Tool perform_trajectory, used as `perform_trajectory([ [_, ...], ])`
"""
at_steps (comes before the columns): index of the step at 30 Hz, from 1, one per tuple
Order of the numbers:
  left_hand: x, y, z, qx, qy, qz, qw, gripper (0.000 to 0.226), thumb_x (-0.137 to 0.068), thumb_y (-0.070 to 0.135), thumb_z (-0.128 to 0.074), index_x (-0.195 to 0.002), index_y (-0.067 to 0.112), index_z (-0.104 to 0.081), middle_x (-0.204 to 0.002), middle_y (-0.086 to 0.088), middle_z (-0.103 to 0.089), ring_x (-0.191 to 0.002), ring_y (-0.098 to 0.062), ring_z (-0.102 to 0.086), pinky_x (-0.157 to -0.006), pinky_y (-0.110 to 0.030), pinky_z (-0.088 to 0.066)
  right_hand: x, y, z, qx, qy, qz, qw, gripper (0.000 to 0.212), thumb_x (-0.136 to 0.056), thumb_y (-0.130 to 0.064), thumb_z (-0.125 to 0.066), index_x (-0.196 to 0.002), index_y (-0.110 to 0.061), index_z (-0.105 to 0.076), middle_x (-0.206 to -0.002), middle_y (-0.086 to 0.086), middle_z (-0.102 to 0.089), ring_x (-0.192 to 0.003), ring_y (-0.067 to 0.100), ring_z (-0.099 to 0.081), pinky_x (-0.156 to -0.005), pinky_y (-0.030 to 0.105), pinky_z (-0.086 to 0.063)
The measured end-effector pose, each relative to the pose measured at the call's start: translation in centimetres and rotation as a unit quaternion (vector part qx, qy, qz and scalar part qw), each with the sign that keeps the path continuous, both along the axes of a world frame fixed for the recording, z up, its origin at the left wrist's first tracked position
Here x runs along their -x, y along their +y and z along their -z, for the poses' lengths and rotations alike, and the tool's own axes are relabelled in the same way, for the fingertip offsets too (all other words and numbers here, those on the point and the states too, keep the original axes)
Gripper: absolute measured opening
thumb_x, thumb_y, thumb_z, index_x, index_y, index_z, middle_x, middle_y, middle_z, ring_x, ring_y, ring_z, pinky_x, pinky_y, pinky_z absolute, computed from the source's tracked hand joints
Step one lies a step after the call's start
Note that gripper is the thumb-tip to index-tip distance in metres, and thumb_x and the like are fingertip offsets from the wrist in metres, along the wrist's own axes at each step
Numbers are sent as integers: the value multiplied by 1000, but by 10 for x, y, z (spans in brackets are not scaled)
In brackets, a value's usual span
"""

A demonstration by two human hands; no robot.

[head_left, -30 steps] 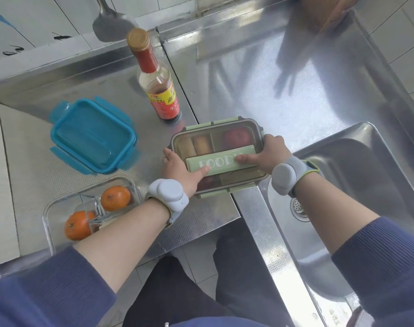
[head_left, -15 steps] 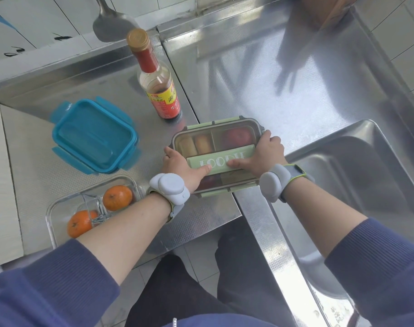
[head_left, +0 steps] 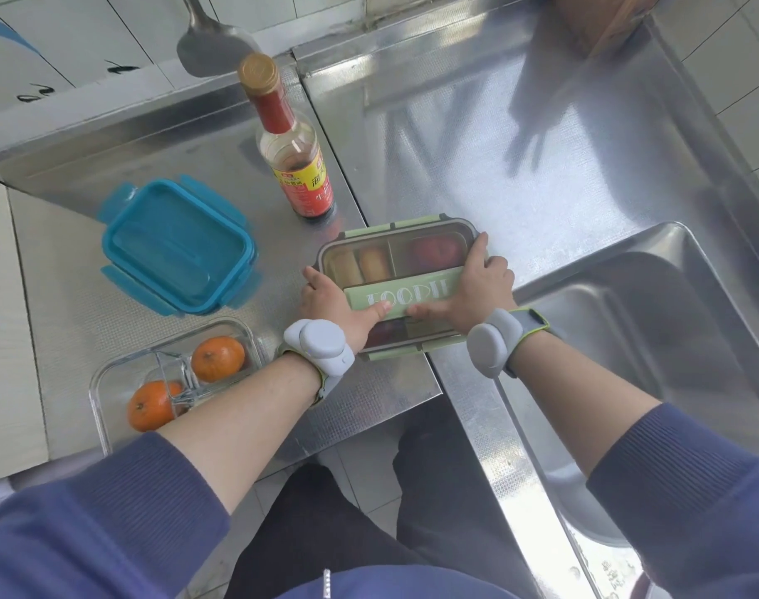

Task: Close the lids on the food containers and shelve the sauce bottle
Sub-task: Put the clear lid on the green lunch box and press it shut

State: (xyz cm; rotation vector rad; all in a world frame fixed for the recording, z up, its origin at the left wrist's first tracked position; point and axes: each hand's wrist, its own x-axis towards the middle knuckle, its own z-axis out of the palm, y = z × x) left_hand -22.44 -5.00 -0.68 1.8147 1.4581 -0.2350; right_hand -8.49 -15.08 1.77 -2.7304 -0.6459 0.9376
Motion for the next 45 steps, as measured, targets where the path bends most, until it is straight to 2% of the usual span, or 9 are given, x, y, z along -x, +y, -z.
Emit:
perform_trajectory([
  [4, -1, 3, -2, 24, 8, -2, 1000, 134, -65, 56, -76, -147, 0, 14, -159, -16, -12, -146, -29, -16, -116, -36, -20, 3, 3, 0, 9, 0, 10, 1000, 146, -48, -62, -83, -152, -12, 6, -139, 20, -35, -129, 36, -34, -107, 40, -31],
  [12, -2, -4, -1, 3, -3, -14, 1000, 131, -67, 50, -77, -147, -2, 13, -158, -19, -13, -145, -31, -18, -115, -34, -21, 6, 1, 1, 20, -44, -12, 999, 146, -46, -68, -80, -152, -9, 1, -133, 19, -40, -123, 35, -39, -103, 39, -34],
  [16, -5, -2, -9, -4, -11, 4, 1000, 130, -67, 46, -79, -148, 3, 13, -160, -17, 3, -149, -30, -2, -118, -34, -11, 5, -2, -5, 16, -69, -56, 996, 142, -45, -70, -78, -152, -15, -4, -137, 18, -38, -125, 36, -39, -102, 40, -35],
  [20, -11, 13, -19, -185, -10, 221, 958, 126, -63, 56, -76, -151, 11, 2, -162, -8, 6, -149, -27, 4, -120, -39, -6, -12, 7, -7, 10, -138, -255, 957, 140, -46, -76, -72, -152, -15, -4, -159, 17, -5, -147, 37, -6, -118, 47, -14],
  [24, -28, 40, -25, -147, 0, 377, 914, 124, -62, 64, -73, -152, 11, -5, -162, -4, -4, -150, -22, -1, -121, -35, -4, -17, 15, -6, 56, -163, -444, 879, 150, -36, -83, -69, -151, -9, -7, -160, 16, -9, -147, 38, -7, -118, 49, -12],
  [27, -39, 52, -26, -115, 18, 420, 900, 130, -57, 65, -76, -151, 7, -7, -161, -8, -14, -148, -22, -14, -118, -33, -12, -15, 14, -4, 86, -187, -474, 856, 157, -31, -82, -70, -150, -4, -5, -159, 18, -11, -146, 39, -10, -117, 51, -14],
  [33, -42, 55, -17, -104, -2, 425, 899, 127, -53, 63, -79, -149, 7, -17, -154, -9, -28, -142, -26, -26, -114, -32, -19, 9, 4, 8, 71, -226, -543, 806, 152, -36, -71, -78, -151, -5, -4, -159, 23, -6, -146, 43, -8, -116, 59, -13],
  [37, -41, 56, -8, -94, 3, 418, 903, 130, -49, 68, -77, -149, 10, -18, -153, -9, -29, -141, -29, -26, -116, -36, -20, 13, 0, 18, 42, -235, -529, 815, 141, -44, -57, -83, -152, -7, -6, -159, 23, -6, -146, 43, -7, -116, 58, -12],
  [45, -43, 57, 0, -101, -4, 398, 912, 128, -43, 68, -78, -146, 15, -23, -145, -8, -37, -132, -31, -34, -108, -37, -28, 11, -3, 30, 14, -241, -525, 816, 141, -34, -49, -81, -151, -7, -15, -158, 24, -15, -145, 44, -14, -115, 61, -14],
])
